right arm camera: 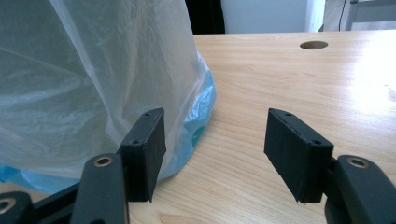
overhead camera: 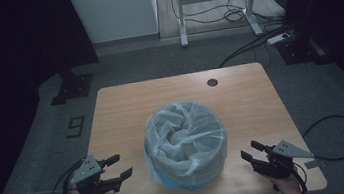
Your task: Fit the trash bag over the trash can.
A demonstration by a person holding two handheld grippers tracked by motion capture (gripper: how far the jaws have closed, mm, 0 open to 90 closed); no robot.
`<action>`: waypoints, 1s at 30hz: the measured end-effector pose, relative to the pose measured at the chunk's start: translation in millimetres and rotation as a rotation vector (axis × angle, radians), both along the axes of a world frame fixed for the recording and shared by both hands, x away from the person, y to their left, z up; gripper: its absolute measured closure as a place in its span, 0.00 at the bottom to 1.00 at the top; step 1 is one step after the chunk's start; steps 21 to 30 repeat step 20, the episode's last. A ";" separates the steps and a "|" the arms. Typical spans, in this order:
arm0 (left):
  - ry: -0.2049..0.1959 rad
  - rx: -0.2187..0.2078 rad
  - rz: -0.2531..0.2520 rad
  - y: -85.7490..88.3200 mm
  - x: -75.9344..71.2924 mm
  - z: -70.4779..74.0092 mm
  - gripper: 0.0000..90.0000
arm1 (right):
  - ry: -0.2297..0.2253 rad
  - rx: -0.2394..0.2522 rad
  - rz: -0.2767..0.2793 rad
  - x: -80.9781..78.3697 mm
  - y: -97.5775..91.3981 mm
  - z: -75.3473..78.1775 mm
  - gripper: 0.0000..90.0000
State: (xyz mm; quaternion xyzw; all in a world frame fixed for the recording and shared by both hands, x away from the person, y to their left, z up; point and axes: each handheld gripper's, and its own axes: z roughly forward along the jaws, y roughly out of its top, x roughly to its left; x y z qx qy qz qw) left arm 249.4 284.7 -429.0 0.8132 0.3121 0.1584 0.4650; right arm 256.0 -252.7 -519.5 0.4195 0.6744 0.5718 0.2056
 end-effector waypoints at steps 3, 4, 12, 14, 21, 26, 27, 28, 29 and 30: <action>0.025 -0.004 0.018 3.6 -0.9 -15.1 0.36 | 0.003 -0.011 0.000 0.1 0.6 -1.9 0.42; 0.032 0.006 0.022 4.8 -0.8 -19.4 0.36 | 0.005 -0.013 0.000 0.2 0.7 -2.6 0.42; 0.073 0.051 0.056 13.7 3.2 -37.0 0.36 | 0.019 -0.034 0.002 1.5 1.8 -7.7 0.41; 0.074 0.043 0.063 15.4 2.7 -38.1 0.36 | 0.019 -0.040 0.007 1.8 2.8 -8.0 0.41; 0.068 0.017 0.065 15.4 1.9 -39.3 0.36 | 0.015 -0.055 0.011 2.2 4.4 -7.7 0.41; 0.068 0.017 0.065 15.4 1.9 -39.3 0.36 | 0.015 -0.055 0.011 2.2 4.4 -7.7 0.41; 0.068 0.017 0.065 15.4 1.9 -39.3 0.36 | 0.015 -0.055 0.011 2.2 4.4 -7.7 0.41; 0.068 0.017 0.065 15.4 1.9 -39.3 0.36 | 0.015 -0.055 0.011 2.2 4.4 -7.7 0.41; 0.068 0.017 0.065 15.4 1.9 -39.3 0.36 | 0.015 -0.055 0.011 2.2 4.4 -7.7 0.41; 0.068 0.017 0.065 15.4 1.9 -39.3 0.36 | 0.015 -0.055 0.011 2.2 4.4 -7.7 0.41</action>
